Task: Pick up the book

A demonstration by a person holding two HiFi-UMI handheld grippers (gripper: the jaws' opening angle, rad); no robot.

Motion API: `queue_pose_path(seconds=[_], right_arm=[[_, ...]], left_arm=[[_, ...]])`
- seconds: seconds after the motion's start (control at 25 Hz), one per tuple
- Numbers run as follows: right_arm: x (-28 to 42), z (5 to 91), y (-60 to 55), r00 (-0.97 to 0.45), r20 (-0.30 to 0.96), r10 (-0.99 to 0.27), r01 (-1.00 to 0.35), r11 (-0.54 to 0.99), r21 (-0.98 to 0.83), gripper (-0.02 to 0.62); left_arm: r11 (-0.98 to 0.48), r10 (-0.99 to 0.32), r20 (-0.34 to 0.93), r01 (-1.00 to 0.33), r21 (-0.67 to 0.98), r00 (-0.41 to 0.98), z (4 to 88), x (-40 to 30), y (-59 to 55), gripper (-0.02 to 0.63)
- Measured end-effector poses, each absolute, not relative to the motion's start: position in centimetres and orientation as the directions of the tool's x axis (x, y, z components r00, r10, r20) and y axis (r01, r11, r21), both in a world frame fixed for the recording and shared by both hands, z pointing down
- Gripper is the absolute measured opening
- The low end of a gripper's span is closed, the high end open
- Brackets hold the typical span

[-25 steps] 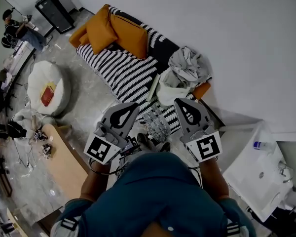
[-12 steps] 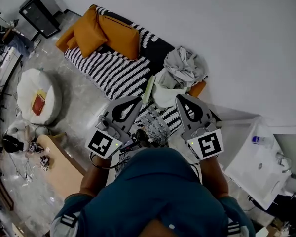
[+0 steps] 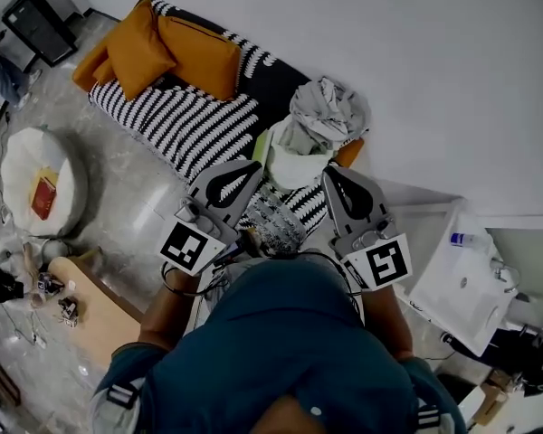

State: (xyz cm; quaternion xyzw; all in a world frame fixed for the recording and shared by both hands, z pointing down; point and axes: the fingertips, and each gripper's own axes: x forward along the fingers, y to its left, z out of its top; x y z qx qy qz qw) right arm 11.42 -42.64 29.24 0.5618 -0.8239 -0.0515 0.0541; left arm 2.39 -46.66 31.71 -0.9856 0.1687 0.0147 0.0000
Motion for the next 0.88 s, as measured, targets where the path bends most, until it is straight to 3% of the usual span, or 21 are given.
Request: queue_pose_path(seconds=[0.36,0.88], right_arm=[[11.5,30.7,-44.8,-0.37,0.067,-0.927,-0.915,0.376,0.146,0.012],[16.2,32.4,-47.5,-0.424,0.061,-0.904,-0.897,0.428,0.112,0.014]], left_arm=[[-0.935,-0.352,0.02,-0.352,0.033,0.936,34.3,3.1,-49.8,0.003],[-0.912,-0.399,0.144,-0.408,0.04,0.906,39.8,9.7,-53.8,0.005]])
